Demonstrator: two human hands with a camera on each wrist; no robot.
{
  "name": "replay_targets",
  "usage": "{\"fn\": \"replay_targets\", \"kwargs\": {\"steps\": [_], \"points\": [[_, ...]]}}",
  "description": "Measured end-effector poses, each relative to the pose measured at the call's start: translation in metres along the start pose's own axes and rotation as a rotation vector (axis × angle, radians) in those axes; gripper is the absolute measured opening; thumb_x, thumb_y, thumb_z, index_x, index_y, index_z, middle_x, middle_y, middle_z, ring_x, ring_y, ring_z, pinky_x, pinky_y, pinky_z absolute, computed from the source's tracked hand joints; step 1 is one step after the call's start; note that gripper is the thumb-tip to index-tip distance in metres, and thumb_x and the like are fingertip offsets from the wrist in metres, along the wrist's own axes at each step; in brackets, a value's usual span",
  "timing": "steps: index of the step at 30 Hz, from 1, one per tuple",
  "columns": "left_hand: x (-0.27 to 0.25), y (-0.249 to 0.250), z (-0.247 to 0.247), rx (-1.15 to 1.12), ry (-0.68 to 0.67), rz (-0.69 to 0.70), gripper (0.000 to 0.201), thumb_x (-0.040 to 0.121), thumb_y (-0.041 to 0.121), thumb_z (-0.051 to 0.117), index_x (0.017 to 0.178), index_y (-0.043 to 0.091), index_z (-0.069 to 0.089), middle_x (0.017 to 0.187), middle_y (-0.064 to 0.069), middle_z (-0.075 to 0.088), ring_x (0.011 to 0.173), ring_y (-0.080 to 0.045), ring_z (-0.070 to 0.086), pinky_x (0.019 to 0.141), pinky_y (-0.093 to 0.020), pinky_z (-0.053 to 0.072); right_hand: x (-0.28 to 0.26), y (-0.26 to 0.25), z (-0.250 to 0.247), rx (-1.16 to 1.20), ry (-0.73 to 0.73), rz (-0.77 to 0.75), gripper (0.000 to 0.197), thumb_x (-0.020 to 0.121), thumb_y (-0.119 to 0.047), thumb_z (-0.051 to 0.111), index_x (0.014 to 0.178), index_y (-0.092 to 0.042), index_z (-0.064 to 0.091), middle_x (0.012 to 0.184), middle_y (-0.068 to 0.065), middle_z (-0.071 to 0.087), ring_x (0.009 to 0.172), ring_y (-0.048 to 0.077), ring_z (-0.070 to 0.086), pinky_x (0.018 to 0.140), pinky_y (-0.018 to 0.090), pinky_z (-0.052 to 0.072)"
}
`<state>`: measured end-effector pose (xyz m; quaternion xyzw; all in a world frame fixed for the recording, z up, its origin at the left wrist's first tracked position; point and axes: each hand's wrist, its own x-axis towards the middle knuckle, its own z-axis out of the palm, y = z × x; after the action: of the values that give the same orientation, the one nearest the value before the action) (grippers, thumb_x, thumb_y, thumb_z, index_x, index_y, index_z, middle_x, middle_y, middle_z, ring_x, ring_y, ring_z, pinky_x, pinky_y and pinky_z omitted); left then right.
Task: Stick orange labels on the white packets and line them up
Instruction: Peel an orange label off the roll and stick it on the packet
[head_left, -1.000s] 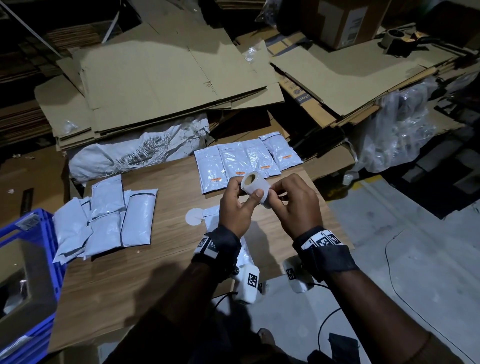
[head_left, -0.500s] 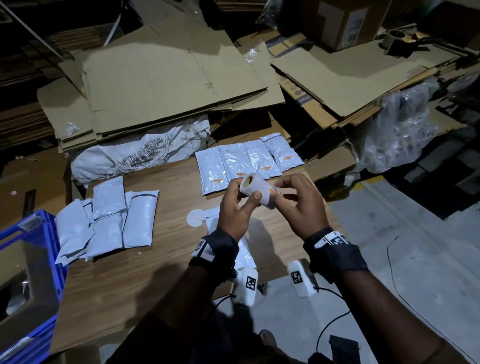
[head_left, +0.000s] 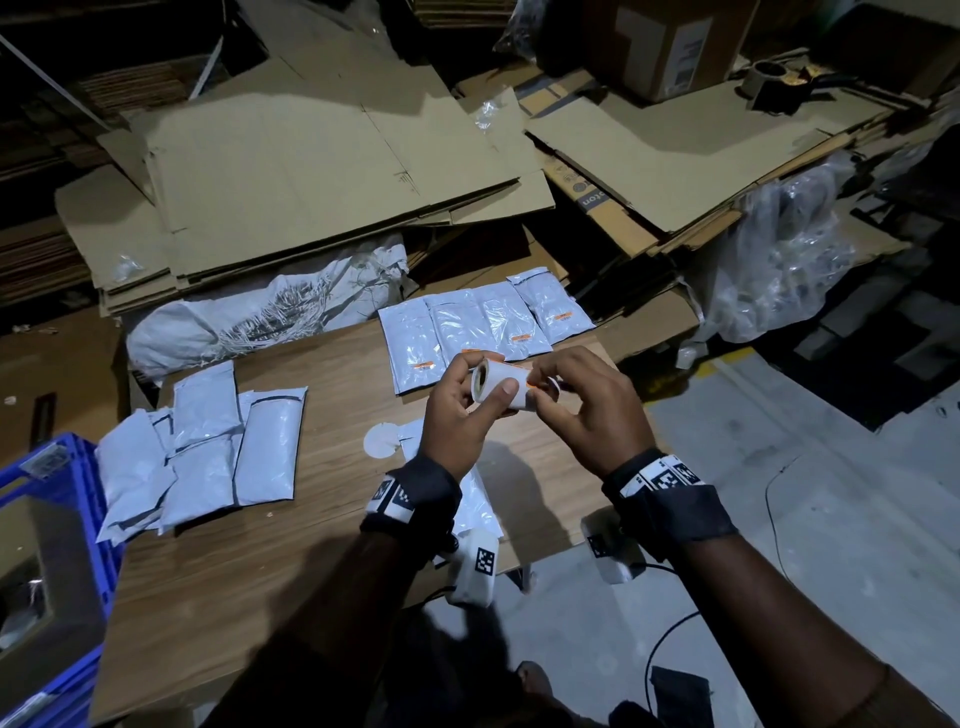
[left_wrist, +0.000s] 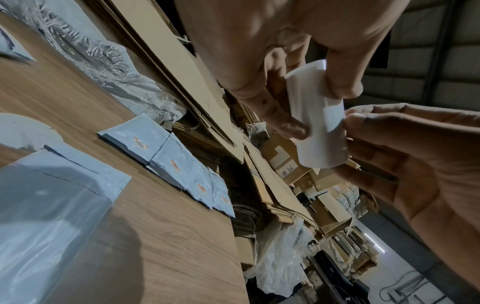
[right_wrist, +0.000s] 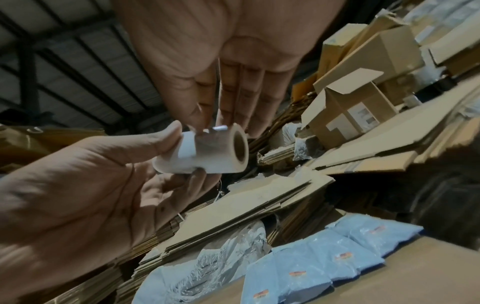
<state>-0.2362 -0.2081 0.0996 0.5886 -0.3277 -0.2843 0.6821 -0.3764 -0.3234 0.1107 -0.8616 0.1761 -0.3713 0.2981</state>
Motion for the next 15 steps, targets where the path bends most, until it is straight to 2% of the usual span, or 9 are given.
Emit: {"fn": "replay_targets", "kwargs": {"steps": [2,3,6,8,12,15], "points": [[-0.001,0.001,0.001,0.064,0.024,0.042,0.027,0.093,0.009,0.073,0.118,0.005,0.061,0.115,-0.018,0.066,0.098,-0.025,0.068,0.079,-0.039,0.062,0.001,-0.005,-0.003,-0.158,0.038,-0.052,0.004,0.09,-0.019,0.071,0.09,-0.02,0.068,0.096,-0.008,0.062,0.089,0.018,0.06,0.067,0.04,0.05],[-0.001,0.001,0.002,0.084,0.036,0.056,0.028,0.092,0.012,0.075,0.116,0.008,0.063,0.112,-0.017,0.067,0.096,-0.027,0.068,0.078,-0.041,0.062,0.002,-0.008,-0.004,-0.239,0.044,-0.081,0.005,0.092,-0.022,0.07,0.089,-0.02,0.068,0.094,-0.008,0.061,0.088,0.018,0.059,0.065,0.038,0.048],[-0.002,0.003,0.005,0.117,0.069,0.071,0.03,0.086,0.022,0.081,0.112,0.016,0.066,0.101,-0.021,0.069,0.094,-0.042,0.066,0.083,-0.058,0.058,0.004,-0.015,-0.006,-0.371,0.049,-0.12,0.01,0.093,-0.025,0.068,0.086,-0.018,0.066,0.09,-0.004,0.059,0.083,0.02,0.057,0.059,0.035,0.04],[-0.001,0.006,0.007,0.139,0.078,0.066,0.032,0.083,0.029,0.084,0.108,0.019,0.067,0.095,-0.021,0.071,0.091,-0.043,0.067,0.082,-0.062,0.056,0.005,-0.016,-0.004,-0.407,0.062,-0.102,0.012,0.091,-0.025,0.068,0.085,-0.016,0.064,0.089,-0.002,0.058,0.082,0.021,0.057,0.056,0.035,0.038],[-0.002,0.011,0.007,0.152,0.059,0.048,0.031,0.082,0.028,0.085,0.106,0.019,0.067,0.094,-0.009,0.076,0.089,-0.031,0.073,0.082,-0.061,0.057,0.008,-0.015,-0.002,-0.422,0.052,-0.079,0.021,0.086,-0.028,0.073,0.083,-0.014,0.058,0.086,0.001,0.055,0.081,0.024,0.054,0.051,0.032,0.034],[-0.004,0.009,0.007,0.126,0.054,0.032,0.032,0.081,0.032,0.084,0.105,0.02,0.067,0.096,-0.009,0.076,0.09,-0.034,0.073,0.084,-0.062,0.057,0.01,-0.011,-0.001,-0.403,0.026,-0.091,0.025,0.085,-0.03,0.072,0.082,-0.013,0.053,0.084,0.002,0.052,0.079,0.026,0.05,0.05,0.035,0.036]]}}
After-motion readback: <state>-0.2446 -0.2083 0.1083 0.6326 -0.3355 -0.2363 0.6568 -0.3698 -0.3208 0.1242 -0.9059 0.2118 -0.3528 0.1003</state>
